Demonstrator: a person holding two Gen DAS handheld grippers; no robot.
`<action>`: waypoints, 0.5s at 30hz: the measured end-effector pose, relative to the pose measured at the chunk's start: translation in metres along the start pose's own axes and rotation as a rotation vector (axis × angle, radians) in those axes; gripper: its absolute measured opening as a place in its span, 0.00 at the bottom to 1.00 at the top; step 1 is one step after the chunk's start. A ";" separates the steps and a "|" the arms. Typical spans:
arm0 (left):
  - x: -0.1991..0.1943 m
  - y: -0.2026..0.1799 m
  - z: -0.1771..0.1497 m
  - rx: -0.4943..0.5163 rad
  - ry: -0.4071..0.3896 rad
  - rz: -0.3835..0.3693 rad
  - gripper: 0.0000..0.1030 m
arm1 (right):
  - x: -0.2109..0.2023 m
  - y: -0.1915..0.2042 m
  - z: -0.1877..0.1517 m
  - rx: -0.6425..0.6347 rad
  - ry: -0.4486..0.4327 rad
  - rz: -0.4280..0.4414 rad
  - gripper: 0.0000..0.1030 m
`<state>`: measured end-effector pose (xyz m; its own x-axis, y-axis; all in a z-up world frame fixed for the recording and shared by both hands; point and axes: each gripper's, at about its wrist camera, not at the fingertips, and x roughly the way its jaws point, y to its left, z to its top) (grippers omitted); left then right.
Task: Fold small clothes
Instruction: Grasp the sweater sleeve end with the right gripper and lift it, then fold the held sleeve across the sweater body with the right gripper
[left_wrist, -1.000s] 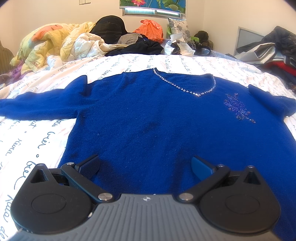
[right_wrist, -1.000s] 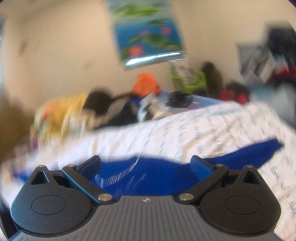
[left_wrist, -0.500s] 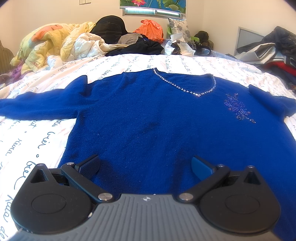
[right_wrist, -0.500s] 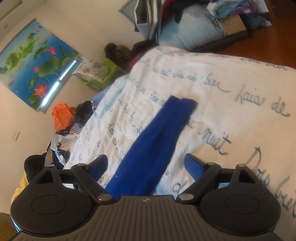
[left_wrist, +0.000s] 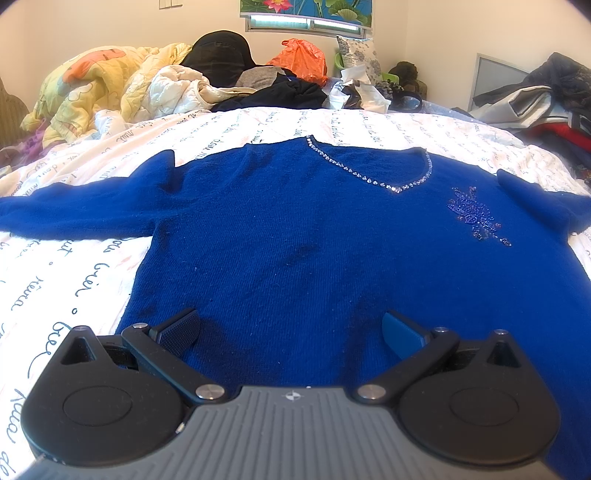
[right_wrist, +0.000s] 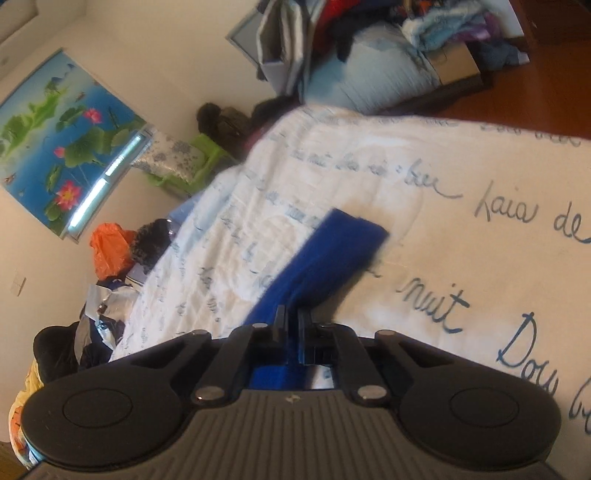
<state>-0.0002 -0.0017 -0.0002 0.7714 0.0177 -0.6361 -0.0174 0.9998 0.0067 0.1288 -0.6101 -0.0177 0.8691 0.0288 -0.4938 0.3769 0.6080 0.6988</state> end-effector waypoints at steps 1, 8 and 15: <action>0.000 0.000 0.000 0.000 0.000 0.000 1.00 | -0.006 0.011 -0.002 -0.033 -0.009 0.016 0.04; 0.000 0.000 0.000 0.000 0.000 0.000 1.00 | -0.066 0.164 -0.096 -0.363 0.062 0.378 0.05; 0.000 0.002 0.000 0.002 0.000 -0.008 1.00 | -0.103 0.228 -0.267 -0.557 0.358 0.593 0.57</action>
<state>0.0004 0.0002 -0.0001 0.7715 0.0095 -0.6361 -0.0100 0.9999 0.0028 0.0397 -0.2631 0.0542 0.6847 0.6510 -0.3278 -0.3948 0.7093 0.5840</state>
